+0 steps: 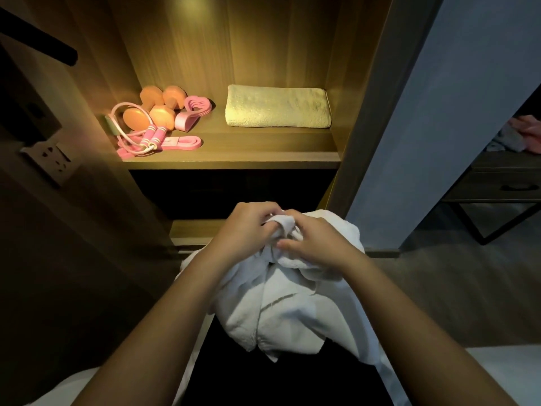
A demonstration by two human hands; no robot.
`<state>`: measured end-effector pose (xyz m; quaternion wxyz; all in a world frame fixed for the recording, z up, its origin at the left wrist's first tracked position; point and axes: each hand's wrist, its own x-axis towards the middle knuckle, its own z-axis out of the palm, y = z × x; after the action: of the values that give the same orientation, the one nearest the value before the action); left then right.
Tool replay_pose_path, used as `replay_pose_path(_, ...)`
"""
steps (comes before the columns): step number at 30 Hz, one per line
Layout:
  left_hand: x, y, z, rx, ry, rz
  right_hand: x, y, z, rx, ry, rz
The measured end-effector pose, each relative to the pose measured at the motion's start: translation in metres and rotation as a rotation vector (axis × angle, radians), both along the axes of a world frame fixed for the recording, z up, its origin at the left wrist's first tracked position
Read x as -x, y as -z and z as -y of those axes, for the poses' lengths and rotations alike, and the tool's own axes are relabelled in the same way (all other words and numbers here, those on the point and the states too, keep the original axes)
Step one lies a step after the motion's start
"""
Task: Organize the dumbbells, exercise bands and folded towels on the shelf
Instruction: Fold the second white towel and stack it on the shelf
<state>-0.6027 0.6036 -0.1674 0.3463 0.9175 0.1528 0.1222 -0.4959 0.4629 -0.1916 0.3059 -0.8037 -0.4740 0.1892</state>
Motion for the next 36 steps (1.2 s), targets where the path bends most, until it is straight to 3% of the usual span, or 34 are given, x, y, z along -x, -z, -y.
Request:
replay_pose_path(2, 0.005, 0.006, -0.003, 0.033, -0.043, 0.011, -0.001, 0.008, 0.0, -0.004, 0.073, 0.022)
replay_pose_path(11, 0.052, 0.032, -0.033, 0.146, -0.189, -0.151, -0.025, 0.022, 0.013, -0.134, 0.479, -0.256)
replay_pose_path(15, 0.061, 0.039, -0.041, 0.1, -0.105, -0.25, -0.028, 0.025, 0.011, -0.13, 0.587, -0.397)
replay_pose_path(21, 0.058, 0.023, -0.044, 0.111, -0.16, 0.075, -0.032, 0.012, 0.011, -0.176, 0.667, -0.472)
replay_pose_path(28, 0.024, -0.034, -0.057, 0.093, -0.238, 0.321, -0.054, -0.045, 0.008, -0.231, 0.641, -0.333)
replay_pose_path(36, -0.012, -0.146, -0.067, -0.156, -0.096, 0.492, -0.057, -0.145, 0.018, -0.288, 0.381, -0.143)
